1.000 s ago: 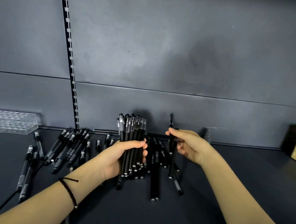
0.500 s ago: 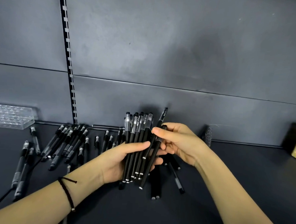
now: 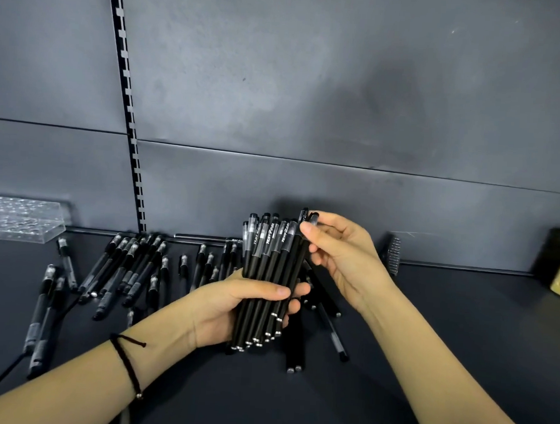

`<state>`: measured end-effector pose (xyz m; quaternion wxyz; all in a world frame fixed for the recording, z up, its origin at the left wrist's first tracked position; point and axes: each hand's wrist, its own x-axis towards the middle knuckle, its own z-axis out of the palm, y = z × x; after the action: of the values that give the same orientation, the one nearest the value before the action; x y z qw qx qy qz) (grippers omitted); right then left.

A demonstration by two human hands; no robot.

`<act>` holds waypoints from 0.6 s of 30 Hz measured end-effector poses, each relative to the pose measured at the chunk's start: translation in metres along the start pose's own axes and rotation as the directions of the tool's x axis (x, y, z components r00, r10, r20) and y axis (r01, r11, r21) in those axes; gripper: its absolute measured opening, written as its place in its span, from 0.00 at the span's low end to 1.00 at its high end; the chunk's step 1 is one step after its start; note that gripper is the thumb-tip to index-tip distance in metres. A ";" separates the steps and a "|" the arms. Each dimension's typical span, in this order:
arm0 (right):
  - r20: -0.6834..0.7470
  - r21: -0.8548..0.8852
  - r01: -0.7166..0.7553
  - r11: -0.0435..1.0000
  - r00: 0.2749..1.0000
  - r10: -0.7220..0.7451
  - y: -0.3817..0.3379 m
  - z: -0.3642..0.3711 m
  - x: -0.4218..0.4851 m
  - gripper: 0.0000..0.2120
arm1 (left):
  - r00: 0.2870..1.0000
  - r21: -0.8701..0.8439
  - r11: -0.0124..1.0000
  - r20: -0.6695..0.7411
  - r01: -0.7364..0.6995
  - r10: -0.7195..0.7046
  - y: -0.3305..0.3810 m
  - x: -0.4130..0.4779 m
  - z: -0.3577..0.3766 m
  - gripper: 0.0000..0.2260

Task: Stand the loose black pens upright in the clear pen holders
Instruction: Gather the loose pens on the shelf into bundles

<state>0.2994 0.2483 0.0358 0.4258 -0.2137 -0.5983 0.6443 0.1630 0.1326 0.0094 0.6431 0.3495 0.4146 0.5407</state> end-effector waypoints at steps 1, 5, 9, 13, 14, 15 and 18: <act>-0.021 0.011 0.020 1.000 1.000 -0.019 0.000 -0.001 0.000 0.07 | 1.000 0.005 1.000 0.011 0.007 -0.007 0.000 0.000 0.000 0.13; -0.042 0.021 0.063 0.998 0.997 -0.062 -0.001 0.002 0.000 0.06 | 0.999 0.070 0.998 0.051 -0.002 -0.001 0.001 -0.001 0.003 0.10; -0.034 -0.042 -0.027 0.999 0.999 0.025 0.000 -0.004 0.006 0.08 | 0.994 0.148 0.984 0.055 -0.100 0.093 0.000 0.001 0.001 0.08; -0.131 -0.621 -0.119 0.774 0.990 0.047 0.015 -0.030 0.017 0.13 | 0.991 0.015 0.991 -0.014 -0.136 0.136 0.002 0.005 -0.004 0.10; -0.150 -0.730 -0.143 0.668 0.988 0.047 0.021 -0.036 0.019 0.14 | 0.991 -0.031 0.991 -0.048 -0.127 0.125 0.003 0.005 -0.005 0.09; -0.159 -0.801 -0.170 0.574 0.985 0.069 0.026 -0.042 0.021 0.16 | 0.990 -0.077 0.989 -0.082 -0.124 0.118 0.003 0.006 -0.004 0.07; -0.136 -0.897 -0.216 0.386 0.965 0.223 0.033 -0.047 0.021 0.19 | 0.981 -0.162 0.980 -0.176 -0.113 0.084 0.004 0.008 -0.005 0.06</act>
<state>0.3150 0.2958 -0.0002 0.1522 -0.4839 -0.8180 0.2711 0.1576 0.1409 0.0097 0.6058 0.2665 0.4014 0.6331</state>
